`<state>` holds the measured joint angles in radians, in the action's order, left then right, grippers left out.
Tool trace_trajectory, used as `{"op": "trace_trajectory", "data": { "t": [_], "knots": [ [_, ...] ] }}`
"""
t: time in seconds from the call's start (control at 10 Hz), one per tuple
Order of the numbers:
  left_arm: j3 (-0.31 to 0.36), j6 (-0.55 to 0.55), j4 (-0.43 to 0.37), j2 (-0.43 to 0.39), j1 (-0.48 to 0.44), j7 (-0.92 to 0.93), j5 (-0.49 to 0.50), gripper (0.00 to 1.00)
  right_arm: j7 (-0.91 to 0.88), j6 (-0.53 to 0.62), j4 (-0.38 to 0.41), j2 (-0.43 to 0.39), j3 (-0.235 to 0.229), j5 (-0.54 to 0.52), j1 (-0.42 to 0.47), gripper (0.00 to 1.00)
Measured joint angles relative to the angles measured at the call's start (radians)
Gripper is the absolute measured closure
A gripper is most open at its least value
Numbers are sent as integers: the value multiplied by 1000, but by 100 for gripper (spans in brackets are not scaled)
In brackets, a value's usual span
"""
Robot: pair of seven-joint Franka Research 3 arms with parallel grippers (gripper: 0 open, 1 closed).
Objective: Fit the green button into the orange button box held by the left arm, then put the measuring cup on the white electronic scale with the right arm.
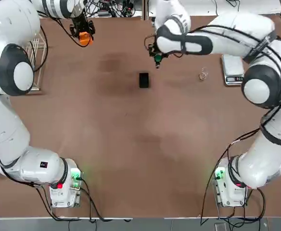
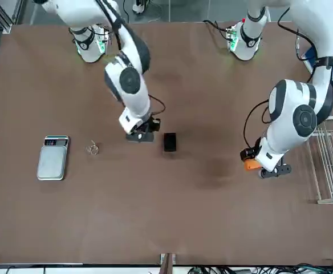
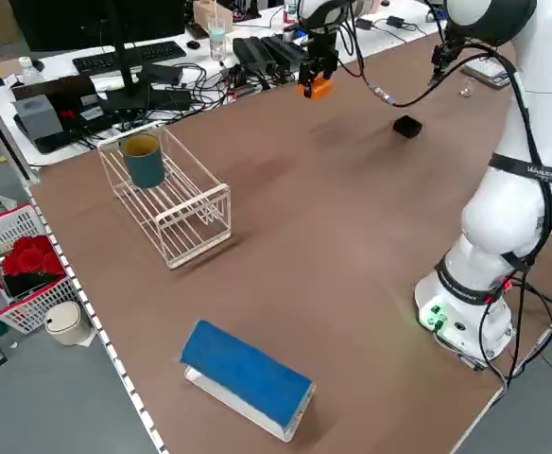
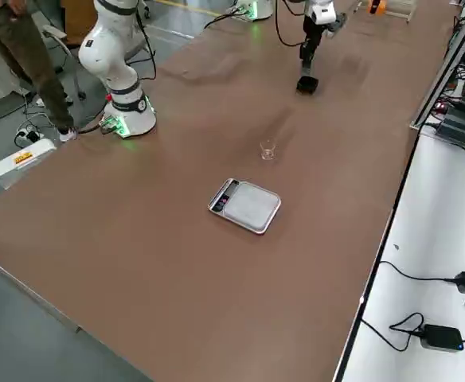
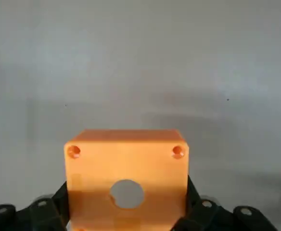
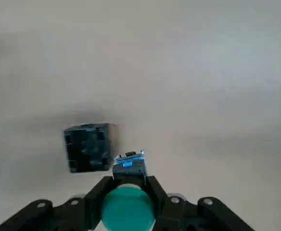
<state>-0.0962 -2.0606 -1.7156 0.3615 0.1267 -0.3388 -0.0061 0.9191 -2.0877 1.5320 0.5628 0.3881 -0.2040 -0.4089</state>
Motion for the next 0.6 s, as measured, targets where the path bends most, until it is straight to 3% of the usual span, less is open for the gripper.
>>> {"op": "trace_trajectory", "data": {
  "t": [0.3,0.6],
  "knots": [
    [-2,27,27,6,0,0,0,14,97,-9,-155,169,-2,-84,-82,63],
    [-2,29,32,16,0,0,0,14,136,-51,-203,246,-2,-112,-97,63]
  ]
}}
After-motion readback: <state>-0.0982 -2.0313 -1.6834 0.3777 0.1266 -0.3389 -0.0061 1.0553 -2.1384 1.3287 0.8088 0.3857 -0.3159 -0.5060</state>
